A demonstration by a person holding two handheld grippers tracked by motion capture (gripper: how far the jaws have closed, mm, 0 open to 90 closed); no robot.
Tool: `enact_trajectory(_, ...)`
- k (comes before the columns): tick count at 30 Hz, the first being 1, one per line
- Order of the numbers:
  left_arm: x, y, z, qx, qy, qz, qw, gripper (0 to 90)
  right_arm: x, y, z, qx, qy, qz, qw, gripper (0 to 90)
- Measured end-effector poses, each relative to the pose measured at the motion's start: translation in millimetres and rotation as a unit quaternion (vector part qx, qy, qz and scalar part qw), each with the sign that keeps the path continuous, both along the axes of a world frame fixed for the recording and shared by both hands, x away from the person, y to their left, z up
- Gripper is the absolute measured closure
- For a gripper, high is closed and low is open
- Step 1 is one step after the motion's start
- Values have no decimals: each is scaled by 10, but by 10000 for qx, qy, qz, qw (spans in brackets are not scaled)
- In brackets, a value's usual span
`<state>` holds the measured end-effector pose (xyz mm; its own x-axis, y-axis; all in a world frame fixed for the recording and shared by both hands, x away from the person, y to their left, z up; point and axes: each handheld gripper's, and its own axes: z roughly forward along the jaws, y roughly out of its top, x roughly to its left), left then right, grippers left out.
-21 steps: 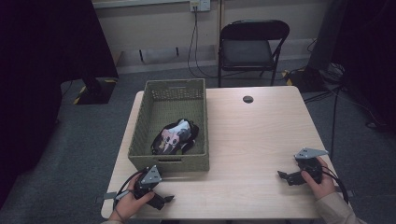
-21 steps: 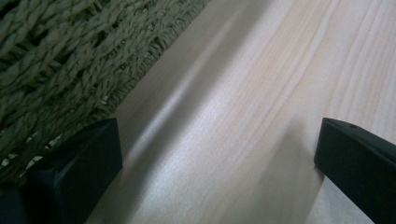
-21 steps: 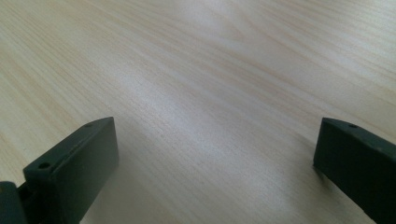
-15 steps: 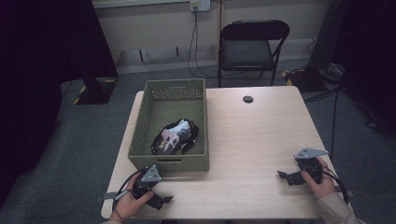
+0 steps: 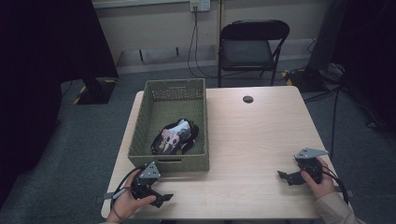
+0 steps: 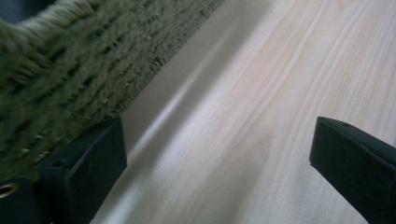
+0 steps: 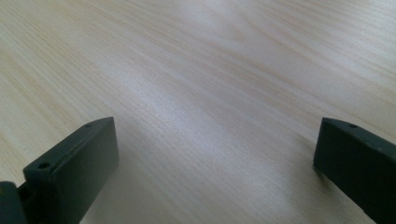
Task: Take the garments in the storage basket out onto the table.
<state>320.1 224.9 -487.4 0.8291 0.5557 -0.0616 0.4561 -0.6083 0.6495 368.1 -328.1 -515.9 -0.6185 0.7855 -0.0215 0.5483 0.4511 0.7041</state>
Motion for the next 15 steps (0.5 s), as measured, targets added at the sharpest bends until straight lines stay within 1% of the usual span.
enact_trajectory(2, -1, 0, 34, -18, 4, 17, 10000, 43, 0, 0, 0, 0, -2, 1, 10000, 0)
enact_trajectory(4, -9, -8, 68, -73, 24, -17, 10000, 43, 0, 0, 0, 0, 0, 0, 10000, 0)
enact_trajectory(6, -18, -17, 108, -40, 58, -48, 10000, 43, 0, 0, 0, 0, 1, -1, 10000, 0)
enact_trajectory(9, -24, -14, 176, -76, 74, -11, 9999, 43, 0, 0, 0, -1, 0, -1, 10000, 0)
enact_trajectory(11, -19, -6, 208, -32, 90, 15, 10000, 43, 0, 0, 0, 0, -1, -1, 10000, 0)
enact_trajectory(13, -12, 9, 245, -38, 132, 12, 9999, 44, 0, 0, 0, 0, -1, -1, 10000, 0)
enact_trajectory(15, -7, 19, 283, -33, 100, 26, 9999, 45, 0, 0, 0, 0, 0, -1, 10000, 0)
